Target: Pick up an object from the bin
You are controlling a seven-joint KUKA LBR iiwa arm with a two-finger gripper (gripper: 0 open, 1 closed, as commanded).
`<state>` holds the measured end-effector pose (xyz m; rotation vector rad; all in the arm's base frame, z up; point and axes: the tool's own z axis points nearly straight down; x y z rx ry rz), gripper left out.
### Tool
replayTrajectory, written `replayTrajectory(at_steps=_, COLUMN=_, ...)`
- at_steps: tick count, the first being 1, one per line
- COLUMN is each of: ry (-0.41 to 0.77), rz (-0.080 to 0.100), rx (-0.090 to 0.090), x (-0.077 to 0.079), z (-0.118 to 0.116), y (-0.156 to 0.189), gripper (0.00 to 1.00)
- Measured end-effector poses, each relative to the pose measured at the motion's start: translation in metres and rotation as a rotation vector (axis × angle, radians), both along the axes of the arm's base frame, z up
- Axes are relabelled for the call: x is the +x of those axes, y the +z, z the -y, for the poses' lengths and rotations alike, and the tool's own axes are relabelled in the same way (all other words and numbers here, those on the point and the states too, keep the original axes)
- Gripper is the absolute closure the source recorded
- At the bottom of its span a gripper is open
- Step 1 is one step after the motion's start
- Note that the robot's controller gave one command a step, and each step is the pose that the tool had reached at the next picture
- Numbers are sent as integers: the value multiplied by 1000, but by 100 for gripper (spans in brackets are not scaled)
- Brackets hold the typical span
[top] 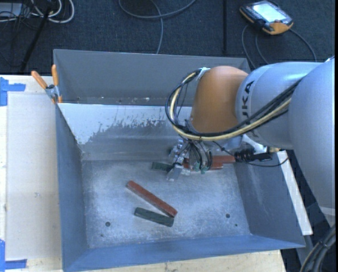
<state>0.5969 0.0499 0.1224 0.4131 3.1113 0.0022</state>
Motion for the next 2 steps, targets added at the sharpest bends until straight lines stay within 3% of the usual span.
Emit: replayTrajectory(at_steps=2, ry=1, rz=-11, rx=-1, x=-3, z=0, y=27, gripper=100)
